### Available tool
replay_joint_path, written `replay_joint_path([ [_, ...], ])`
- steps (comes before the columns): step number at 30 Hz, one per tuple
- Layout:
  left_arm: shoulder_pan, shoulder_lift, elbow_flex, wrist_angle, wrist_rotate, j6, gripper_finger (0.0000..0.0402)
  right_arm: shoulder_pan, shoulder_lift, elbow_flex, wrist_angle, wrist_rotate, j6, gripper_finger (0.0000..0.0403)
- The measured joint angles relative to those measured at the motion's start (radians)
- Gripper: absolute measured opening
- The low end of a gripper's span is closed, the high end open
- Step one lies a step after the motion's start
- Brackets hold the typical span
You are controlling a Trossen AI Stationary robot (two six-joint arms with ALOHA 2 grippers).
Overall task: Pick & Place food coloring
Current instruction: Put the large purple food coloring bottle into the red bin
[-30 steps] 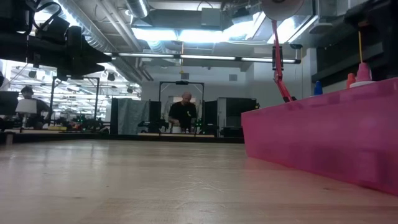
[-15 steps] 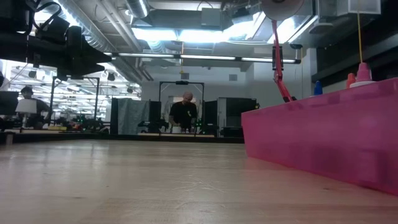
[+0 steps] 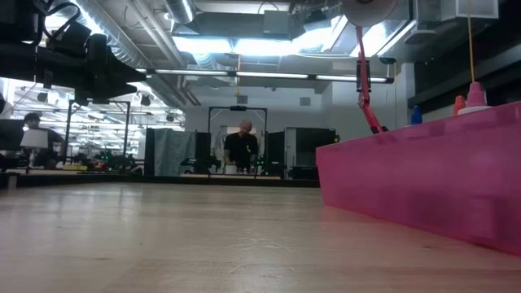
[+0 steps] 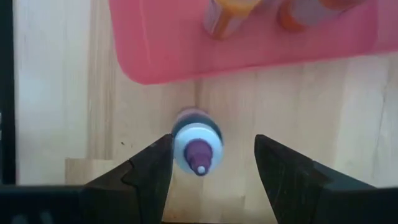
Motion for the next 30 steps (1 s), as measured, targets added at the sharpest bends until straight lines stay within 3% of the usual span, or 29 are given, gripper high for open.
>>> replay_joint_path([
  [14, 0.000, 0.000, 0.000, 0.000, 0.000, 0.000, 0.0265, 0.006, 0.000, -0.075, 0.103, -0.018, 0.005, 0.0223],
  [17, 0.000, 0.000, 0.000, 0.000, 0.000, 0.000, 0.0265, 0.006, 0.000, -0.075, 0.103, -0.017, 0.004, 0.0202],
  [22, 0.000, 0.000, 0.000, 0.000, 0.000, 0.000, 0.0265, 0.006, 0.000, -0.075, 0.103, -0.018, 0.004, 0.0122],
  [30, 0.000, 0.000, 0.000, 0.000, 0.000, 0.000, 0.0265, 0.000, 0.001, 0.019, -0.017, -0.047, -0.026, 0.0119],
])
